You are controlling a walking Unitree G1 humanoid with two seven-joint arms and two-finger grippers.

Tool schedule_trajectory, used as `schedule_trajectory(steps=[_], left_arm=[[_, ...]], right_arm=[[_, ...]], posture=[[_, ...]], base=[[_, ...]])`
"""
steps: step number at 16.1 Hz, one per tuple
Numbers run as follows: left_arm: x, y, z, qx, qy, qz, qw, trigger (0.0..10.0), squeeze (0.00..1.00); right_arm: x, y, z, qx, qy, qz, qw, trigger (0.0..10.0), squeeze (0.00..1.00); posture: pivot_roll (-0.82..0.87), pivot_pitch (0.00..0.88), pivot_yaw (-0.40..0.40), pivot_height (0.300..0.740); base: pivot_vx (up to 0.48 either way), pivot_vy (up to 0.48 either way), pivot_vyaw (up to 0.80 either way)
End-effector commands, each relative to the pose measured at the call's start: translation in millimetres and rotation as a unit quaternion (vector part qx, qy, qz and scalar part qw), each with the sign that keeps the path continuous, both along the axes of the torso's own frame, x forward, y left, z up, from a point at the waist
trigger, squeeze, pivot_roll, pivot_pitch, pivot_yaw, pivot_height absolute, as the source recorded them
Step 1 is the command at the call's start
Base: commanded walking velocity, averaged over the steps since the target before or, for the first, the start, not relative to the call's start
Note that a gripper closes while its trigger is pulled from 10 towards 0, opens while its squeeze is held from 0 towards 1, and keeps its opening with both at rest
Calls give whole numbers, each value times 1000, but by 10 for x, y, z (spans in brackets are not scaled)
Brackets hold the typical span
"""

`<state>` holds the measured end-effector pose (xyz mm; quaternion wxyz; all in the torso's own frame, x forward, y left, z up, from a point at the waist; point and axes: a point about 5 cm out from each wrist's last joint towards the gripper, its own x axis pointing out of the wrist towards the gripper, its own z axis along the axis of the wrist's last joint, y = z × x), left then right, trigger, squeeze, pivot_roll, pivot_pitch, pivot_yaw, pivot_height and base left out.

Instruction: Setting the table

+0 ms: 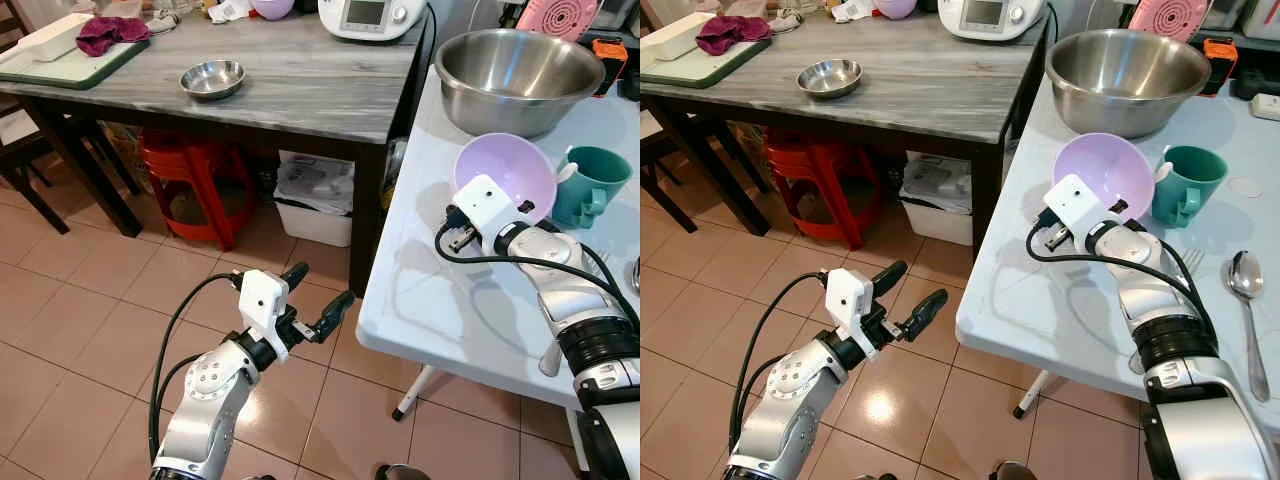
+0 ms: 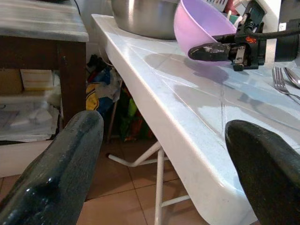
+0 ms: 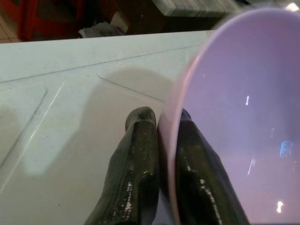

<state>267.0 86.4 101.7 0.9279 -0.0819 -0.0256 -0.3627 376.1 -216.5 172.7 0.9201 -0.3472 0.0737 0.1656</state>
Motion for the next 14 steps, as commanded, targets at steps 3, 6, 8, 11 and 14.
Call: schedule_trajectory(steps=[3,6,8,11,14], left_arm=[[30,7,44,-7,-3,4,1000,10000,0],[148,158,20,-1,-3,90,996,10000,0],[274,353,-79,14,51,185,981,10000,0],[325,493,-91,25,48,228,972,10000,0],[361,548,-83,36,34,249,967,10000,0]], right_arm=[[4,67,71,-3,-22,20,1000,0,0],[-53,244,146,47,-52,43,997,0,0],[-178,369,113,116,-77,36,990,0,0],[-406,454,-145,188,-77,-6,979,3451,0],[-607,473,-239,244,-99,-67,962,10000,0]], posture=[[-233,117,72,740],[-235,112,69,740],[-229,105,66,740],[-216,98,65,740],[-216,96,71,740]], base=[[0,0,0],[0,0,0],[0,0,0],[0,0,0],[0,0,0]])
